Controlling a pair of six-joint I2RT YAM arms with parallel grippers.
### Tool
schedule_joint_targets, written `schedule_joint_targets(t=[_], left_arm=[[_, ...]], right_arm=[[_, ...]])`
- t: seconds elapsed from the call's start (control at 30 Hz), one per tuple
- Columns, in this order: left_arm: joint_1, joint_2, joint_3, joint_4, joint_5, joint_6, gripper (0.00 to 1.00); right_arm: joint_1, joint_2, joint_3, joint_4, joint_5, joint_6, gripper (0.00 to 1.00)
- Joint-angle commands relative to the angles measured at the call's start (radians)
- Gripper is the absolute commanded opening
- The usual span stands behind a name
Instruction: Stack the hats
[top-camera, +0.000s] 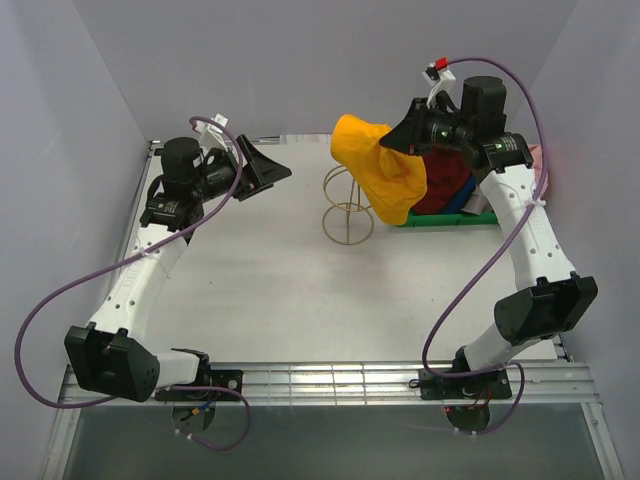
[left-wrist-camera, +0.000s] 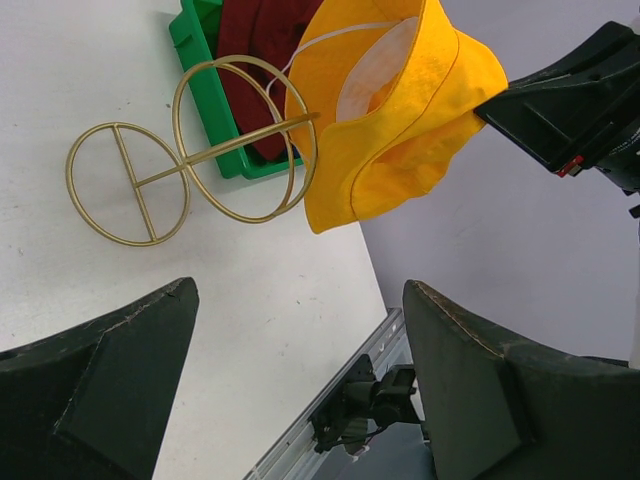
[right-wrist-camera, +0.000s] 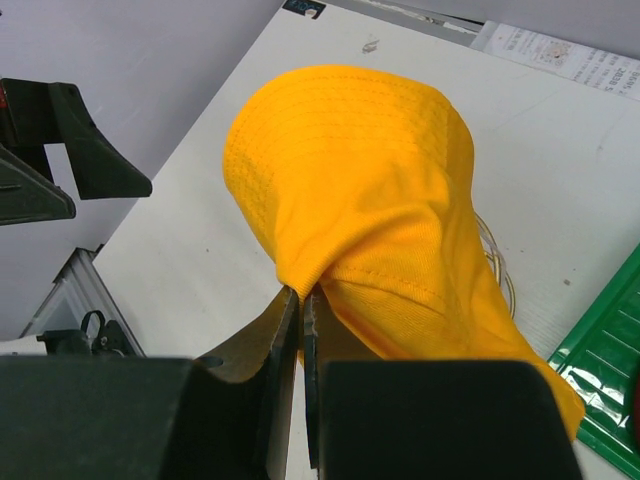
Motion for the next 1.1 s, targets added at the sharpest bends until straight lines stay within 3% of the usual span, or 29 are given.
schedule_joint_targets(t=[0.0, 1.07], left_arm=[[-0.009, 0.002, 0.0, 0.022, 0.012, -0.003, 0.93], [-0.012, -0.008, -0.043, 0.013, 0.006, 0.002, 0.93]], right_arm=[[0.008, 0.022, 0.044, 0.058, -0.059, 0.022, 0.08], [0.003, -0.018, 0.044, 0.148, -0.119, 0.088, 0.08]])
